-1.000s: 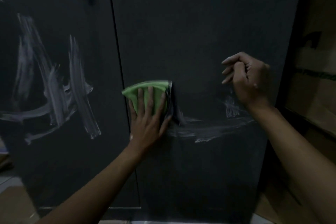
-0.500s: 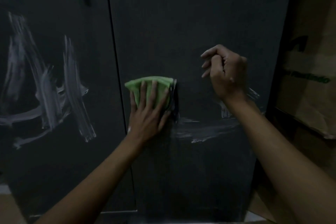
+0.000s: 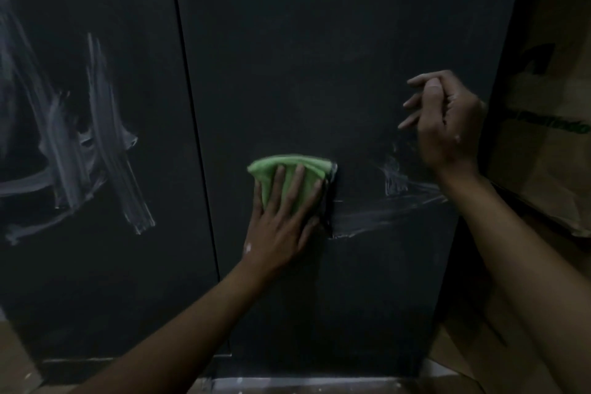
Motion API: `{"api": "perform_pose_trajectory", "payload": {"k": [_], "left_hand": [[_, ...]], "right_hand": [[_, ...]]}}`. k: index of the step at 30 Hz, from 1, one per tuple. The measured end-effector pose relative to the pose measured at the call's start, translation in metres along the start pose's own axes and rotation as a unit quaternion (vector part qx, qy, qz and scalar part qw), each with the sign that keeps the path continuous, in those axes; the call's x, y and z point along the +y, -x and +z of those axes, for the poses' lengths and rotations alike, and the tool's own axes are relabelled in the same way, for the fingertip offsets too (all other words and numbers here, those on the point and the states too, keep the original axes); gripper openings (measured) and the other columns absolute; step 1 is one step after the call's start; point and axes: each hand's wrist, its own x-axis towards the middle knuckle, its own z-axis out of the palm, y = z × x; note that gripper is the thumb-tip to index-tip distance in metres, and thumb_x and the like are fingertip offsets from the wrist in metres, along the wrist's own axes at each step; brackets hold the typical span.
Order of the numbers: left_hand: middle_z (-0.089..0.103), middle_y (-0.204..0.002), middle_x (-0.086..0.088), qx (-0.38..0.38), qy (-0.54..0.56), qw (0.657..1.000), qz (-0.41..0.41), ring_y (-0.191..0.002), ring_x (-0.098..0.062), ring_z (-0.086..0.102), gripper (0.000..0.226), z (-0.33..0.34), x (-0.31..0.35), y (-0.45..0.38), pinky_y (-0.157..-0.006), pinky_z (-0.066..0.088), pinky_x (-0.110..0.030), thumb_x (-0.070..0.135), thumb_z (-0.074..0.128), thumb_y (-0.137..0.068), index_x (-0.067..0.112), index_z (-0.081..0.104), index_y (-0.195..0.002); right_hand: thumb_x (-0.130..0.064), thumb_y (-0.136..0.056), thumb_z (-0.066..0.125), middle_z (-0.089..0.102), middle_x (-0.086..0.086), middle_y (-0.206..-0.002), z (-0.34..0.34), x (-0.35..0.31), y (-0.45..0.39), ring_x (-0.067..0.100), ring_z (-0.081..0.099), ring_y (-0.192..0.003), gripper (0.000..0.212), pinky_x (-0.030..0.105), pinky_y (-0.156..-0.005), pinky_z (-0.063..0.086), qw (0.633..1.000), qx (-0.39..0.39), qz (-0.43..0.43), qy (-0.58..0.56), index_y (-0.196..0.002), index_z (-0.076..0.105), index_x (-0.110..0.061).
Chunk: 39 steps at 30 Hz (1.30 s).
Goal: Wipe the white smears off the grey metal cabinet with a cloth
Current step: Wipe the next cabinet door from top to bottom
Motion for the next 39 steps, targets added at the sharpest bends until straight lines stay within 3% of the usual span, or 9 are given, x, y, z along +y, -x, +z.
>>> {"api": "perform_pose_trajectory", "payload": {"k": [4, 9, 14, 20, 27, 34, 39], "left_hand": [[0.005, -0.176, -0.009, -0.053, -0.026, 0.996, 0.072, -0.162, -0.035, 0.0, 0.068, 0.017, 0.015, 0.042, -0.127, -0.007, -0.061, 0.053, 0.034, -0.107, 0.029, 0.014, -0.168], [0.004, -0.176, -0.009, -0.047, -0.045, 0.995, 0.075, -0.162, -0.035, -0.002, 0.069, 0.013, 0.01, 0.028, -0.127, -0.008, -0.06, 0.052, 0.037, -0.106, 0.029, 0.015, -0.168], [0.002, -0.176, -0.009, 0.002, -0.018, 1.0, 0.014, -0.162, -0.035, -0.006, 0.068, -0.018, 0.009, -0.053, -0.127, -0.008, -0.059, 0.052, 0.038, -0.108, 0.03, 0.014, -0.168], [-0.002, -0.176, -0.01, 0.072, 0.013, 0.987, -0.143, -0.161, -0.038, -0.003, 0.069, -0.049, 0.007, -0.143, -0.126, -0.005, -0.064, 0.058, 0.032, -0.11, 0.031, 0.006, -0.168], [0.001, -0.175, -0.013, 0.078, -0.003, 0.986, -0.15, -0.161, -0.041, 0.0, 0.072, -0.042, 0.012, -0.141, -0.126, 0.0, -0.065, 0.063, 0.028, -0.109, 0.028, 0.007, -0.168], [-0.003, -0.176, -0.01, 0.054, -0.015, 0.997, -0.043, -0.161, -0.038, -0.004, 0.074, -0.024, 0.022, -0.109, -0.127, -0.003, -0.063, 0.062, 0.032, -0.108, 0.028, 0.006, -0.168], [0.003, -0.176, -0.01, -0.008, -0.008, 0.996, 0.084, -0.162, -0.037, 0.001, 0.071, 0.005, 0.046, -0.03, -0.128, -0.005, -0.061, 0.052, 0.039, -0.107, 0.028, 0.013, -0.168]], "right_hand": [[-0.03, -0.11, 0.037, 0.067, -0.008, -0.075, -0.002, -0.001, 0.0, 0.008, 0.069, -0.054, 0.033, 0.04, -0.05, 0.054, 1.0, 0.008, 0.002, -0.001, -0.101, 0.067, -0.02], [-0.03, -0.11, 0.038, 0.069, -0.009, -0.075, -0.005, -0.004, -0.002, 0.005, 0.069, -0.055, 0.035, 0.033, -0.052, 0.052, 1.0, 0.0, -0.02, 0.015, -0.101, 0.07, -0.019], [-0.028, -0.111, 0.039, 0.068, -0.011, -0.072, -0.017, 0.008, -0.007, 0.006, 0.069, -0.054, 0.033, 0.036, -0.05, 0.054, 1.0, 0.014, -0.017, -0.001, -0.097, 0.068, -0.02], [-0.027, -0.111, 0.04, 0.064, -0.013, -0.067, -0.031, 0.024, -0.017, 0.011, 0.066, -0.051, 0.032, 0.04, -0.048, 0.053, 0.998, 0.049, -0.007, -0.042, -0.095, 0.066, -0.019], [-0.028, -0.112, 0.039, 0.064, -0.009, -0.068, -0.051, 0.036, -0.017, 0.012, 0.067, -0.051, 0.032, 0.041, -0.047, 0.054, 0.998, 0.045, -0.03, -0.027, -0.094, 0.065, -0.023], [-0.028, -0.111, 0.04, 0.065, -0.007, -0.067, -0.05, 0.036, -0.009, 0.01, 0.067, -0.051, 0.032, 0.039, -0.047, 0.052, 0.999, 0.036, -0.02, -0.028, -0.093, 0.065, -0.023], [-0.03, -0.111, 0.04, 0.066, -0.01, -0.068, -0.047, 0.033, -0.002, 0.008, 0.068, -0.053, 0.032, 0.031, -0.049, 0.051, 1.0, 0.012, -0.023, -0.01, -0.094, 0.066, -0.024]]}}
